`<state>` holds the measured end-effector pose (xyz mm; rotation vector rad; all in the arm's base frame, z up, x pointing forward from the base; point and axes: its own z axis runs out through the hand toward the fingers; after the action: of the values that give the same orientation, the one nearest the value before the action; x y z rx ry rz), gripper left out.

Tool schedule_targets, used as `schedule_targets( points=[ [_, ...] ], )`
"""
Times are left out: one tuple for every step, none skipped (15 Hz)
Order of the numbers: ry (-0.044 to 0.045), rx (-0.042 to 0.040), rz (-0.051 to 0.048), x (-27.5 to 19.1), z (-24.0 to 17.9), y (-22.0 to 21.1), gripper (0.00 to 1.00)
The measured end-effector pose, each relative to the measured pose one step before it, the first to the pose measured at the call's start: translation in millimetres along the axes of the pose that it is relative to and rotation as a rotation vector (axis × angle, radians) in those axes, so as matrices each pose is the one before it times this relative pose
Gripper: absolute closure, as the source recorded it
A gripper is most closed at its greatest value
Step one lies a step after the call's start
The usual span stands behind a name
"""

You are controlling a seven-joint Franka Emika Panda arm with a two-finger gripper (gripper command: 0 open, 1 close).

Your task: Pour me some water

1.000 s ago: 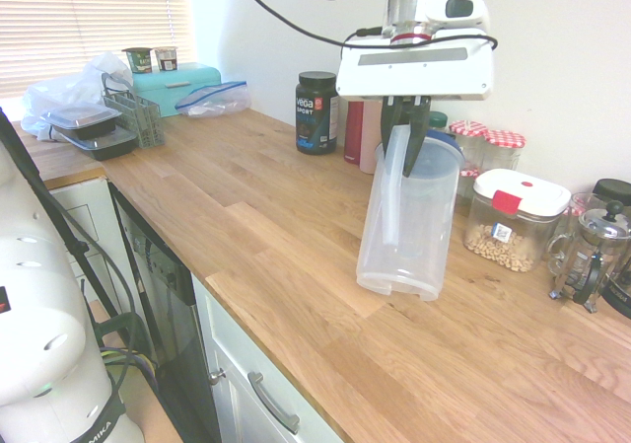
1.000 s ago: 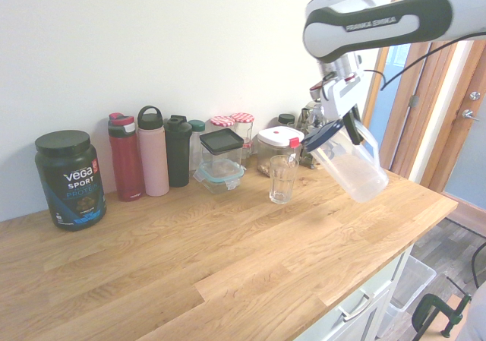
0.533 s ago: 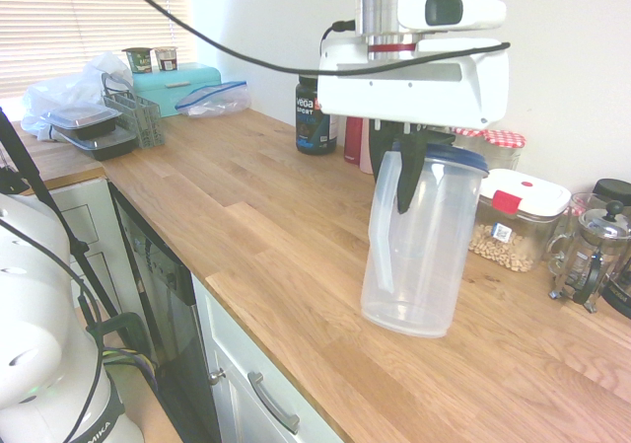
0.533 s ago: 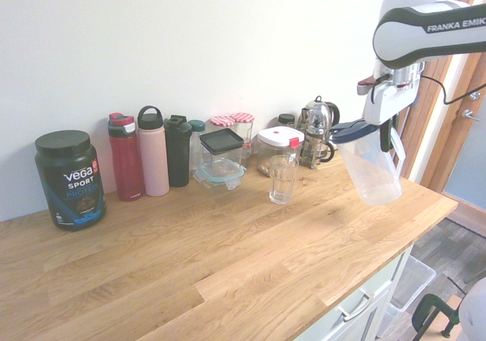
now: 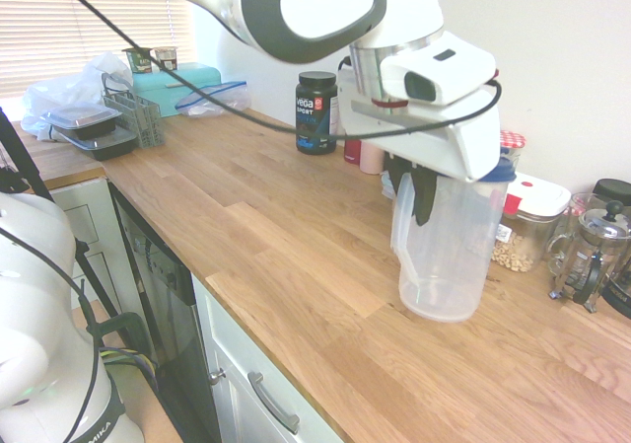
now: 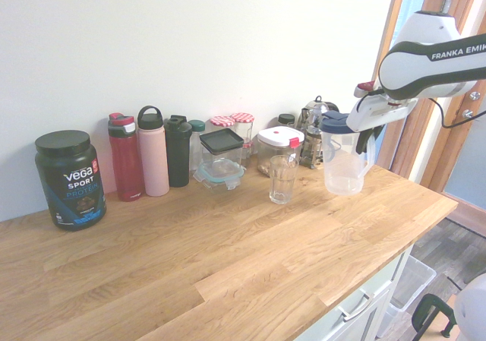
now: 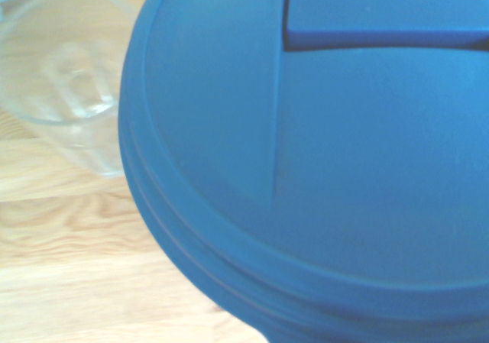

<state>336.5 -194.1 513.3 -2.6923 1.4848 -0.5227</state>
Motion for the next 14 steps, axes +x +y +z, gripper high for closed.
schedule_targets(
  points=[
    [0.01237,0.00822,0.01206,-5.65,4.69,7.72,1.00],
    [0.01115,0.00982,0.00599,-6.76,1.27,2.94,1.00],
    [0.00920,0.00820,0.00209,-7.38,-2.72,-1.53,1.00],
    [0.00809,0.00345,0.00289,-7.77,-3.67,-2.24,1.00],
    [0.00158,-0.00302,0.00625,-9.61,-3.35,-1.60,1.00],
    [-0.00894,-0.00630,0.01057,-11.26,-3.72,-0.52,1.00],
    [-0.01687,-0.00199,0.00829,-12.31,-2.31,2.96,1.00],
    [-0.01629,0.00473,0.00391,-14.26,0.28,5.99,1.00],
    [-0.00628,0.00451,-0.00336,-12.67,-3.34,3.19,1.00],
    [0.00775,0.01119,-0.00898,-7.62,-12.87,-3.93,1.00],
    [0.01069,0.01185,-0.01683,-9.18,-10.79,-6.70,1.00],
    [0.00638,0.00634,-0.01914,-10.32,-6.17,-8.56,1.00],
    [-0.00138,0.00583,-0.01478,-10.64,-2.84,-10.11,1.00],
    [-0.00474,0.00542,-0.01771,-11.64,-0.22,-12.54,1.00]
  ],
)
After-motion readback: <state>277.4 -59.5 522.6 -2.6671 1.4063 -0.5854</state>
